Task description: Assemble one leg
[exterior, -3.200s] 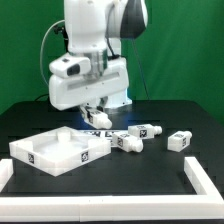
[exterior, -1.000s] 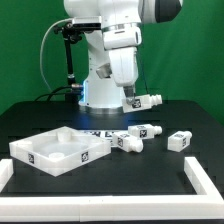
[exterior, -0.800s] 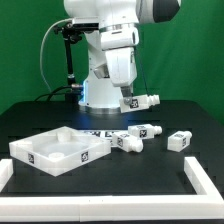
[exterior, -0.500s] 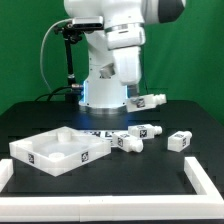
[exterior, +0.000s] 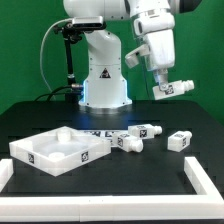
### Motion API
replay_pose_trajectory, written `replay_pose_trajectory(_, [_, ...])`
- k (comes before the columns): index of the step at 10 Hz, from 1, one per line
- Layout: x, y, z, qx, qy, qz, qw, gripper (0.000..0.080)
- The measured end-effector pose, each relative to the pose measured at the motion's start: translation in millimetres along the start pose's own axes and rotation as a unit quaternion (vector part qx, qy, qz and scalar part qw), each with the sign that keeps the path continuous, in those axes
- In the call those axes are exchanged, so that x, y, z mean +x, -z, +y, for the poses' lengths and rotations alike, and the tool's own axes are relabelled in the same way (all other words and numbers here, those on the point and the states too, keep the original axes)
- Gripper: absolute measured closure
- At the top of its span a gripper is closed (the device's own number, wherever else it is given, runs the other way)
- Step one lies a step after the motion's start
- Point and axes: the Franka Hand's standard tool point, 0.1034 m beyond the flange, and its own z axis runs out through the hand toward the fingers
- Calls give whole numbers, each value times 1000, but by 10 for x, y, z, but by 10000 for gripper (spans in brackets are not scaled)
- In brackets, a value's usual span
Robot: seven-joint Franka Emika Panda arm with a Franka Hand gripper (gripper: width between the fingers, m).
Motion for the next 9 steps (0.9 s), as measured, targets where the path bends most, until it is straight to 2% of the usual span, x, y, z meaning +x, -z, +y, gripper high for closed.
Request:
replay_pose_trajectory(1, [-39, 3, 10, 9, -2, 5, 1000, 515])
replay_pose_trajectory(2, [-141, 36, 2, 45, -26, 24, 998, 515])
replay_pose_trajectory(3, [-189, 45, 62, 33, -35, 17, 999, 515])
replay_pose_trajectory(4, [-165, 29, 36, 34, -31, 16, 999, 515])
replay_pose_trajectory(5, [-230, 32, 47, 34, -36, 15, 999, 515])
replay_pose_trajectory(6, [-552, 35, 22, 58, -28, -1, 998, 515])
replay_pose_trajectory(7, [-838, 34, 6, 61, -37, -16, 997, 515])
replay_pose_trajectory(8, [-1022, 6, -72, 68, -44, -25, 996, 515])
replay_pose_trajectory(9, [-1194, -29, -116, 60, -44, -31, 997, 515])
